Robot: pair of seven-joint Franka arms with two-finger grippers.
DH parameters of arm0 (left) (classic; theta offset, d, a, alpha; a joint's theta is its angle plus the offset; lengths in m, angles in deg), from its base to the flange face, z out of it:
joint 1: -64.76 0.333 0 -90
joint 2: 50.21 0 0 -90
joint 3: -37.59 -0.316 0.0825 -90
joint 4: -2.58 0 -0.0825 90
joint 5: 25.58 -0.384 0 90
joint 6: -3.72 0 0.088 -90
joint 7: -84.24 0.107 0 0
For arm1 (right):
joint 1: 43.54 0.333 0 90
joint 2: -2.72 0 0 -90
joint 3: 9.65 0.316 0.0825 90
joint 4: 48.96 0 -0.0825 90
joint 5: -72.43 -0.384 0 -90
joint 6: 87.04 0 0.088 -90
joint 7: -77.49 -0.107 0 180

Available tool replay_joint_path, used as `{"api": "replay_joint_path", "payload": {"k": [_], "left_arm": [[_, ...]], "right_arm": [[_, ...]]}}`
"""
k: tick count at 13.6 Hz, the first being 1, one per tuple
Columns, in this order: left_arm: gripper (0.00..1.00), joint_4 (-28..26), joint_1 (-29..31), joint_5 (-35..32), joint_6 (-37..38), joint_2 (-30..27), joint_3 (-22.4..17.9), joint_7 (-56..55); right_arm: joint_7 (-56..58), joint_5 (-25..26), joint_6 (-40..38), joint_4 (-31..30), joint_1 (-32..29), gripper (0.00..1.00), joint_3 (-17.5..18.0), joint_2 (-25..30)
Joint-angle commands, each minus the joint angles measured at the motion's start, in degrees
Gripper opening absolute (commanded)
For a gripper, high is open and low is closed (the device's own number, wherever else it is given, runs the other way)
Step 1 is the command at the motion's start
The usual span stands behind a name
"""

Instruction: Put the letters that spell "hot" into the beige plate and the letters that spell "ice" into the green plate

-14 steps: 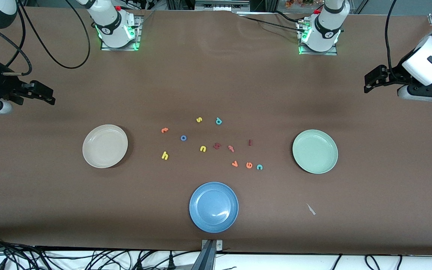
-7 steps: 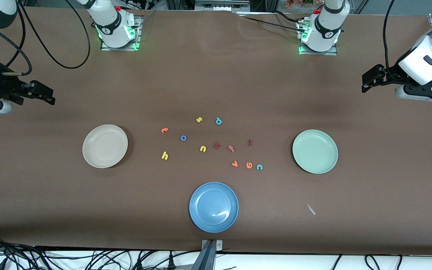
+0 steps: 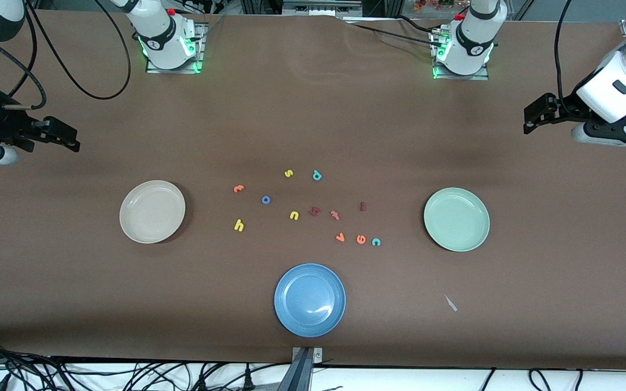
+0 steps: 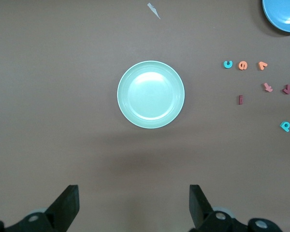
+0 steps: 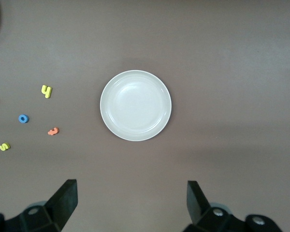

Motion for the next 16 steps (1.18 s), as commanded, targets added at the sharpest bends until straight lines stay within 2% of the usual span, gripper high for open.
{"api": "replay_joint_path", "payload": {"k": [1, 11, 16], "left_arm": [[1.00, 1.45, 0.14, -0.64, 0.46, 0.54, 0.15, 0.90], [1.00, 1.36, 0.40, -0.55, 0.55, 0.63, 0.23, 1.25], [1.00, 1.45, -1.00, -0.99, -2.26, 4.75, 0.41, 0.99]], "right_arm": [[0.51, -0.96, -0.74, 0.34, -0.46, 1.00, 0.25, 0.16], [0.51, -0.52, -1.27, 0.34, -0.46, 1.00, 0.25, -0.19], [0.51, -0.44, -1.45, 0.34, -0.46, 1.00, 0.25, -0.28]]}}
